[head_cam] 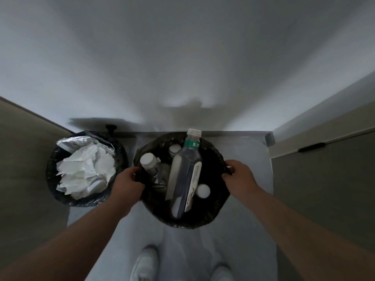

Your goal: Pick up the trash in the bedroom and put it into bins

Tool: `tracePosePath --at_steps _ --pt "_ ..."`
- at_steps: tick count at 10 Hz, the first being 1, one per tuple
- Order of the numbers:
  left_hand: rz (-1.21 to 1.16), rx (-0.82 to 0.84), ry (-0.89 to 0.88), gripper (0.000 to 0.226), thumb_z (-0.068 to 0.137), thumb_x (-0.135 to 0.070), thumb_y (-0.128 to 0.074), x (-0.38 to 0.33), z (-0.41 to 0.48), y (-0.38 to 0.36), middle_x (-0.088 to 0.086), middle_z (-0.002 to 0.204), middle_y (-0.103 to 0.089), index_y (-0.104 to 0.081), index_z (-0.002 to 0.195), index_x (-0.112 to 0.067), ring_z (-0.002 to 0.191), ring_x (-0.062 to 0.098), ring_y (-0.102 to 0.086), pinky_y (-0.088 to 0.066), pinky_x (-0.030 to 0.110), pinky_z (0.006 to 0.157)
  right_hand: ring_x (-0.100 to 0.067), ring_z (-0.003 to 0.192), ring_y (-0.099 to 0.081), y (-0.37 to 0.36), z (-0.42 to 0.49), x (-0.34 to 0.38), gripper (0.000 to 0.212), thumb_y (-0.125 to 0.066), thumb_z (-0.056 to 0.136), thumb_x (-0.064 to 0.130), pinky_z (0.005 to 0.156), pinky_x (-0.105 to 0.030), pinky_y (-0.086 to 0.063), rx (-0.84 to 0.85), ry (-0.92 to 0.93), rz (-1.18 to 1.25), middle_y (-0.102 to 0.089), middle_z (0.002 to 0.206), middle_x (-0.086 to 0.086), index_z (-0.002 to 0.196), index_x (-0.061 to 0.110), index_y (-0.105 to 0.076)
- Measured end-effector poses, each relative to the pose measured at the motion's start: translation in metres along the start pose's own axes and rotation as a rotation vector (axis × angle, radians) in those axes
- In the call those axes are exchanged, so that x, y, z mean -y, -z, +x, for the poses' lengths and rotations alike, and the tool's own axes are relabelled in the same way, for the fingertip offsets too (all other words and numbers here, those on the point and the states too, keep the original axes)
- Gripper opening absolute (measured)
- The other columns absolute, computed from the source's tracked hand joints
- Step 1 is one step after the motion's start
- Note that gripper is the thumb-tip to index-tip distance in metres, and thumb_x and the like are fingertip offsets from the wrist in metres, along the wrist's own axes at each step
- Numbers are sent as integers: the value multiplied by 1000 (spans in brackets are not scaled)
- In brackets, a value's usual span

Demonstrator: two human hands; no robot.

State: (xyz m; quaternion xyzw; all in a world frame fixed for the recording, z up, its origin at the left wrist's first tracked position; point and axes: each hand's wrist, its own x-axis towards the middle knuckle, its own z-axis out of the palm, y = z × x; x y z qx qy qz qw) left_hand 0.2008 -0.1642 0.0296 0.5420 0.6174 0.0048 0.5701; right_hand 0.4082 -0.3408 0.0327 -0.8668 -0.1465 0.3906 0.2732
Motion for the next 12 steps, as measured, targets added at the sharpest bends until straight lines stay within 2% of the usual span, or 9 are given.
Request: tracePosePath --at_steps 3,4,5,6,7,8,10,11,12 --pt "125 -50 -84 50 60 7 -47 21 59 3 15 88 -67 -66 101 -15 80 37 -65 -57 55 67 -22 85 -60 -47 50 -6 31 -52 87 -3 75 -29 -50 -34 -16 -36 -64 99 -9 113 10 -62" --pt "152 -51 -101 51 60 7 -49 21 66 3 15 91 -68 -66 104 -12 83 35 -65 -59 45 67 -23 87 -60 -55 57 -3 32 -51 86 -4 76 -29 -50 -41 -7 -44 -64 100 -10 113 9 -62" --pt "195 -40 -126 47 70 13 -49 18 72 5 13 93 -67 -65 109 -9 76 25 -63 -48 22 48 -23 83 -58 -59 65 2 29 -49 84 -4 67 -22 -42 -64 9 -53 -60 91 -6 107 7 -63" --pt "169 -28 -166 45 72 18 -48 15 73 5 4 79 -65 -65 103 -9 70 19 -60 -48 22 55 -23 81 -59 -57 71 5 29 -50 83 -4 68 -23 -43 -71 13 -57 -61 90 -6 106 8 -63" --pt "137 -33 -179 47 72 19 -48 12 73 6 -4 74 -61 -63 99 -17 68 20 -59 -54 36 67 -22 78 -59 -57 75 8 30 -50 84 -4 69 -25 -44 -86 23 -55 -61 88 -6 107 8 -63" --pt "155 -34 -200 48 72 18 -49 12 75 6 -3 74 -62 -64 102 -17 68 23 -59 -53 37 68 -26 83 -63 -56 76 10 31 -50 84 -5 74 -29 -51 -90 0 -13 -63 88 -6 108 11 -64" --pt "126 -29 -186 52 76 16 -51 17 78 8 12 100 -65 -60 122 -8 91 31 -63 -55 46 82 -23 86 -62 -55 76 7 37 -52 89 -4 75 -27 -49 -58 -47 79 -64 95 -7 120 13 -61" --pt "121 -33 -208 53 78 15 -52 20 77 8 15 109 -66 -58 126 -8 92 28 -62 -54 41 82 -23 89 -61 -59 73 7 36 -50 91 -2 75 -27 -48 -41 -35 84 -66 103 -10 121 14 -61" --pt "196 -34 -234 44 82 8 -58 13 68 10 8 97 -67 -60 122 -9 75 10 -58 -46 18 66 -29 109 -58 -50 69 12 41 -54 93 10 93 -36 -50 -76 -81 53 -58 127 -15 134 10 -50"
